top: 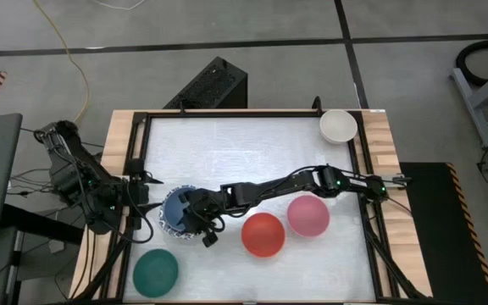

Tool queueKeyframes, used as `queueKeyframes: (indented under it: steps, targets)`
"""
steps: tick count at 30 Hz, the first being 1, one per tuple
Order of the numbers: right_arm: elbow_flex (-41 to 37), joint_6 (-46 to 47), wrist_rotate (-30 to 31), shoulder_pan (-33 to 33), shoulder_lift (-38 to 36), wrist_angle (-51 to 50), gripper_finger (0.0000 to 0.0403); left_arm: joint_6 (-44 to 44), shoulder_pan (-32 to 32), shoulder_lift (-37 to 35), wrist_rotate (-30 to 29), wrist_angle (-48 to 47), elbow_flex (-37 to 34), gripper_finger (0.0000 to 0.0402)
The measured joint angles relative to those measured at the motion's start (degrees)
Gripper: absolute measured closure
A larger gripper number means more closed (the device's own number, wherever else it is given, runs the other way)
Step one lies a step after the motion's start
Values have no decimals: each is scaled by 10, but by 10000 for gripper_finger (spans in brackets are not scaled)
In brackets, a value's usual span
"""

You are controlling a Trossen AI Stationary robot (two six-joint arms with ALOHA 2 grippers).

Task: Nest bowls inside each other
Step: Stack the green bowl on top of the blue bowl

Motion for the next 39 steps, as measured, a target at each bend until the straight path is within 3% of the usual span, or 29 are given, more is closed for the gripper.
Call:
queueKeyframes:
  steps: [3,7,12,23,29,35,39]
  targets:
    - [18,2,-4,4,0,0,272,1,0,0,3,0,0,138]
    - [23,-28,-74,13,-1,6,272,6,0,0,4,0,0,138]
    - [22,-100,-76,38,2,0,272,6,0,0,7,0,0,138]
    - [22,-146,-78,63,31,144,271,-10,0,-1,14,0,0,138]
    - [22,-107,-56,65,15,65,271,-30,-9,33,148,0,0,138]
    - [24,-93,-7,82,-17,-44,271,-110,-32,139,279,6,0,138]
    - [22,-88,25,92,-30,-99,271,-213,-38,204,300,0,0,138]
